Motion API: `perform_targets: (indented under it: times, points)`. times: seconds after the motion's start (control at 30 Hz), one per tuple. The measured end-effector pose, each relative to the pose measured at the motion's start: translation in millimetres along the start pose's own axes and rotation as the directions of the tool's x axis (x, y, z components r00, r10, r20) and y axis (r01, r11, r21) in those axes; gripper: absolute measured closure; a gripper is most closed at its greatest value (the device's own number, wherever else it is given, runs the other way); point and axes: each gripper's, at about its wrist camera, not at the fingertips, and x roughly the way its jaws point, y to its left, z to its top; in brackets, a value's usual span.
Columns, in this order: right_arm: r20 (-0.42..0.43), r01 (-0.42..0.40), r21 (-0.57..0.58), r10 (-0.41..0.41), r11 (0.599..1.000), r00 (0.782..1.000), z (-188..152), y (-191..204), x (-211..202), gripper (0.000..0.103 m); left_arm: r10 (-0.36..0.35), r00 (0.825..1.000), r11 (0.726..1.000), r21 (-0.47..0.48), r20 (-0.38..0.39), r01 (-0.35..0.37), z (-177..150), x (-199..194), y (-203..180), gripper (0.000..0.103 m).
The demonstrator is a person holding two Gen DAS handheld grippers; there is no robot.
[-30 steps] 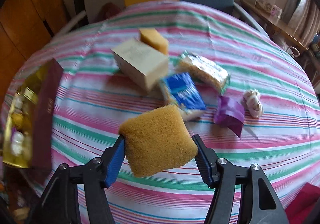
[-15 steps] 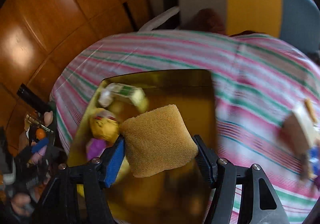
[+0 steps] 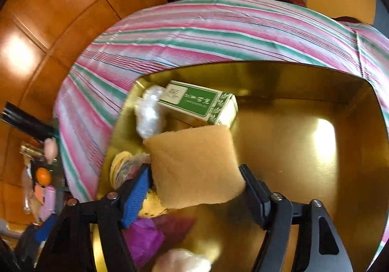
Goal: Organize objects
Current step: 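Carry the yellow sponge into the gold tray and open the right tool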
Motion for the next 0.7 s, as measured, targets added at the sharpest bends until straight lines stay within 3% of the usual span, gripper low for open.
perform_targets:
  times: [0.17, 0.37, 0.7]
  points:
    - [0.032, -0.039, 0.034, 0.038, 0.999, 0.999, -8, -11, -21, 0.014, 0.003, 1.0, 1.0, 0.011, 0.019, -0.003, 1, -5, -3, 0.032]
    - [0.076, -0.064, 0.066, 0.059, 0.996, 0.995, -20, -21, -47, 0.012, 0.03, 0.999, 0.999, 0.022, 0.044, -0.031, 1, -12, -7, 0.032]
    - [0.166, 0.059, 0.004, -0.059, 0.998, 0.984, -56, -52, -111, 0.012, 0.052, 0.992, 0.995, 0.08, 0.111, -0.062, 0, -27, -23, 0.032]
